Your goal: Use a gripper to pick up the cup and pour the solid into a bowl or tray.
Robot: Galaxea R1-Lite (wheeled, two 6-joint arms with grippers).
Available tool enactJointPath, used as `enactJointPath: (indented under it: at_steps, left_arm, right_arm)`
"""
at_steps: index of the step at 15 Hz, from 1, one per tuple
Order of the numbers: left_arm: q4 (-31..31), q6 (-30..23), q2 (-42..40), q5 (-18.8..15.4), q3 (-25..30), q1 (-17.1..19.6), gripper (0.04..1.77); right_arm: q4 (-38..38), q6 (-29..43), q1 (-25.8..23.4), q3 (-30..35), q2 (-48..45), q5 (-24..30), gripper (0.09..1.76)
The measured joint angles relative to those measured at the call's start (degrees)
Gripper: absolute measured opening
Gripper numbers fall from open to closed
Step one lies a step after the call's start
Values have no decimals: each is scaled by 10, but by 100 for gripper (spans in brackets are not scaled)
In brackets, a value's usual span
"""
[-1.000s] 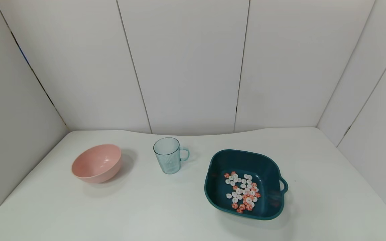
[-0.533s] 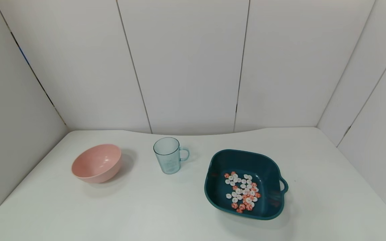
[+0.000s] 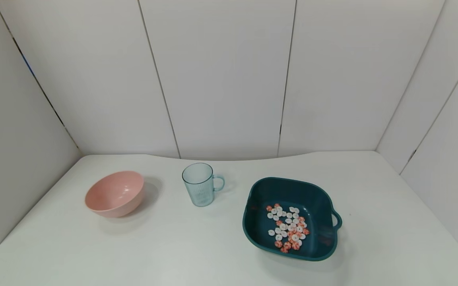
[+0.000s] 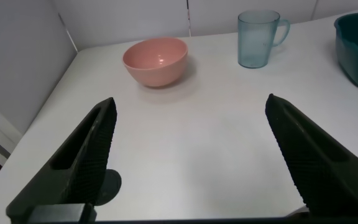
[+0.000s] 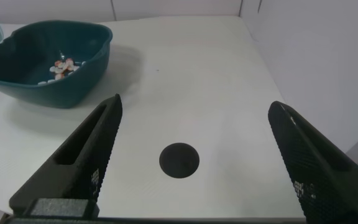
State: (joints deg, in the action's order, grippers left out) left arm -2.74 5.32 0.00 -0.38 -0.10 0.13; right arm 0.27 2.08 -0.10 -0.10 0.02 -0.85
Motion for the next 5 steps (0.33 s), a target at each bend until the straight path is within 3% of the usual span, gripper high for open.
enactJointPath:
  at_steps: [5]
  left_arm:
    - [30, -8, 0, -3, 1, 0, 172]
  right_arm:
    - [0, 0, 0, 0, 0, 0, 171]
